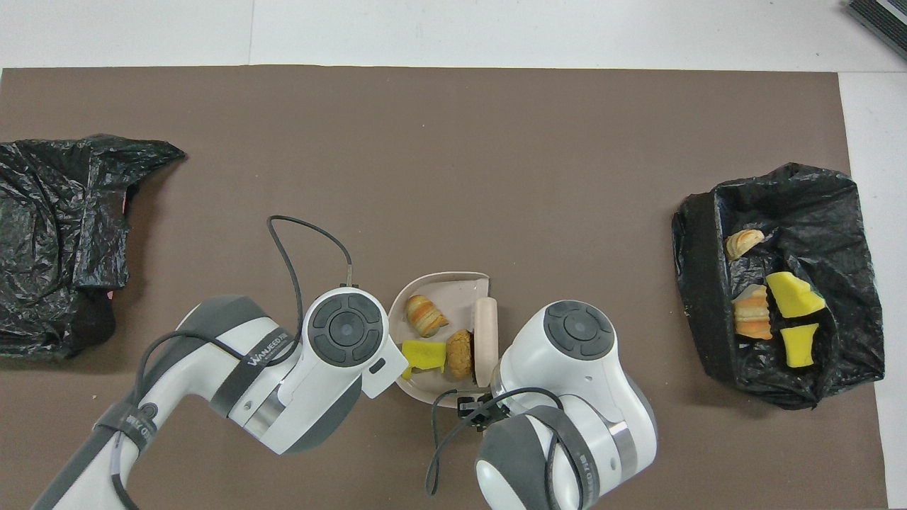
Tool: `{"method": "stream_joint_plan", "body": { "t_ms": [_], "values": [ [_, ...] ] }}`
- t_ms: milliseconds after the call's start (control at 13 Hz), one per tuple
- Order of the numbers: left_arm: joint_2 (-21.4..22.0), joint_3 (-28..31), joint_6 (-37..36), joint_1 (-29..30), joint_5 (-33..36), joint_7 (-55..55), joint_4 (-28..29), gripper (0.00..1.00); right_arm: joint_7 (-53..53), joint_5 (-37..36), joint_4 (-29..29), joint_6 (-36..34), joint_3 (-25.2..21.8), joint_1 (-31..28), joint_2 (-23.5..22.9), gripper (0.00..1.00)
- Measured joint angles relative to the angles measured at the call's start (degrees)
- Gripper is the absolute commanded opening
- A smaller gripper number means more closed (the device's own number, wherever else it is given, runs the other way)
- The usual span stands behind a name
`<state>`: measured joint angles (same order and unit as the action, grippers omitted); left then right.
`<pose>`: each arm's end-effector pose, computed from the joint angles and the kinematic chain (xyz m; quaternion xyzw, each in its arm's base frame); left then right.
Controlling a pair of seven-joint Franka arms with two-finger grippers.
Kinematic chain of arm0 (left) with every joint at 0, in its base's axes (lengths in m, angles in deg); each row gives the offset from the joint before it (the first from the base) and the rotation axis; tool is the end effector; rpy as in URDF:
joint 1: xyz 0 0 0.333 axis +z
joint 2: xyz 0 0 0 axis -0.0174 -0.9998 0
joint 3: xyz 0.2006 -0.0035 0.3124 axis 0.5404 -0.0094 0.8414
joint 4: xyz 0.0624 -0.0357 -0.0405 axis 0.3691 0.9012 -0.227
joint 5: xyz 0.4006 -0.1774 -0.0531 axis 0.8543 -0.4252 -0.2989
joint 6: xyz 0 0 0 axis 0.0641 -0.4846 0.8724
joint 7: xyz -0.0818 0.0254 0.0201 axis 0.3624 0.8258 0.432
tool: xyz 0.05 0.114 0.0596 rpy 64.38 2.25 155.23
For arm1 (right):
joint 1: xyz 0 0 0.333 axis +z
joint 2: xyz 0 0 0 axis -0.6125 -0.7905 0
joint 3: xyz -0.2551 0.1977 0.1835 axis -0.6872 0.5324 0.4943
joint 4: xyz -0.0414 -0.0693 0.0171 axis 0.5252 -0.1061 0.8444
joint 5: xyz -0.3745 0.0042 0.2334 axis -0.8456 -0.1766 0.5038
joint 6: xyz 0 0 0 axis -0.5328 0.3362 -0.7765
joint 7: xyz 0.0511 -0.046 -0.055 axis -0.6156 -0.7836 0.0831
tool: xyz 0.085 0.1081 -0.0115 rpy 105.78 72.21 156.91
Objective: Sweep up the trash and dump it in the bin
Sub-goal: 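Sweep the last brown nugget into the dustpan with the right gripper brush, then carry the loaded dustpan to the far black bag with the left gripper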
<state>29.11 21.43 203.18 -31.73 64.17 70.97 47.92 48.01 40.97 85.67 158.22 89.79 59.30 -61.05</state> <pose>0.4667 -0.3233 0.3430 -0.6599 0.7450 0.0651 0.0724 0.4079 0.3386 0.3462 -0.9695 -0.0041 0.2160 0.1160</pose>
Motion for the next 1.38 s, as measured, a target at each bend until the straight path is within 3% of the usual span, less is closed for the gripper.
{"method": "stream_joint_plan", "body": {
  "t_ms": [307,767,997,1227,1380],
  "values": [
    [0.05,0.52,0.86,0.56,-3.01,-1.05,0.28,0.00,10.22,9.71,-0.71,-0.06,-0.36,-3.29,-0.01,0.00],
    [-0.50,1.02,4.61,6.44,-8.39,-1.09,0.54,0.00,12.70,10.40,-1.35,-3.64,-0.65,-7.67,5.40,0.00],
    [-0.40,1.21,4.87,10.61,-13.05,3.46,-0.80,0.00,12.02,5.87,-1.35,-4.27,-0.53,-7.04,8.27,0.00],
    [-0.18,1.33,4.88,15.54,-16.18,8.02,-2.96,0.00,1.47,-4.33,-1.32,-3.30,-0.04,-1.07,9.11,0.00],
    [0.24,1.49,4.79,18.64,-16.99,12.33,-5.50,0.00,-2.30,-6.71,-0.93,-3.17,0.25,1.59,10.05,0.00]
  ]
}}
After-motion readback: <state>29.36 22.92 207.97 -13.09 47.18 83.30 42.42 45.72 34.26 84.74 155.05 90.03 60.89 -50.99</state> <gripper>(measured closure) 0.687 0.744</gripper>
